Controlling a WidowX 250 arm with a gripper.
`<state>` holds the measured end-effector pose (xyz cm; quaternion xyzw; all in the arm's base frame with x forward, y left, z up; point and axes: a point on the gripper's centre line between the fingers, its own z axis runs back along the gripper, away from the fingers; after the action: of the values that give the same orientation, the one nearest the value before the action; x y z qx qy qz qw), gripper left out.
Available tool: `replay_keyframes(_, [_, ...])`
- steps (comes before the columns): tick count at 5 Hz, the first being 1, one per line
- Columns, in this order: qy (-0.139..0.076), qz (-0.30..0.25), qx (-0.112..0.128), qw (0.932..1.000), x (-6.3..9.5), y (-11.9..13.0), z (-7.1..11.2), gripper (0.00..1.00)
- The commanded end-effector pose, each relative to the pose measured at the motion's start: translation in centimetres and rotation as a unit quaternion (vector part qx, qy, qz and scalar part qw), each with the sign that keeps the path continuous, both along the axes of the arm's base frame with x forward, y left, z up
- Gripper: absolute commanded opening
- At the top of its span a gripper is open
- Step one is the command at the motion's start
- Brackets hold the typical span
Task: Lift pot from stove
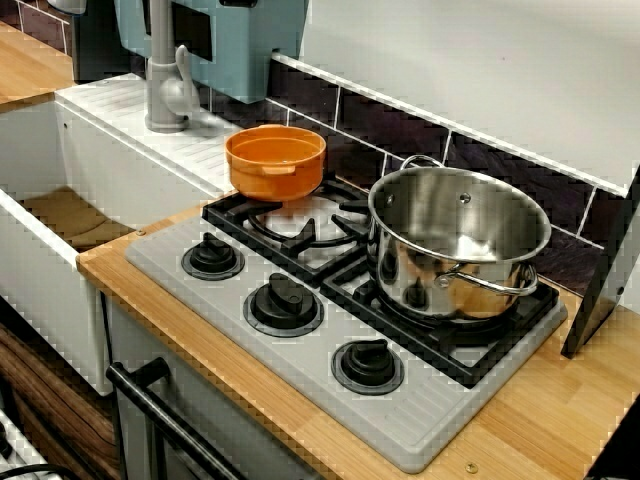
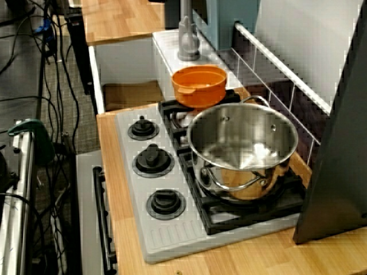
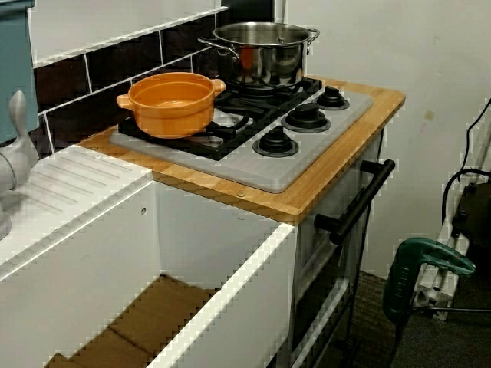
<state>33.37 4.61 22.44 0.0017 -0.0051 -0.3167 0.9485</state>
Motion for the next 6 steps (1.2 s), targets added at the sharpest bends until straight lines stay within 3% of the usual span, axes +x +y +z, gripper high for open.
replay_keyframes(1, [0.000,0.000,0.000,1.0000,0.0,0.0,0.0,1.00])
replay_keyframes(2, [0.010,-0.125,0.015,0.9920,0.0,0.3,-0.5,1.00])
replay_keyframes(3, [0.014,-0.219,0.028,0.9752,-0.2,0.0,-1.6,1.00])
replay_keyframes(4, [-0.012,-0.331,0.037,0.9429,-0.7,-0.1,-2.2,1.00])
replay_keyframes(5, [-0.042,-0.385,0.011,0.9218,-0.7,0.8,-3.5,1.00])
replay_keyframes(6, [-0.034,-0.430,-0.007,0.9022,0.6,0.7,-5.6,1.00])
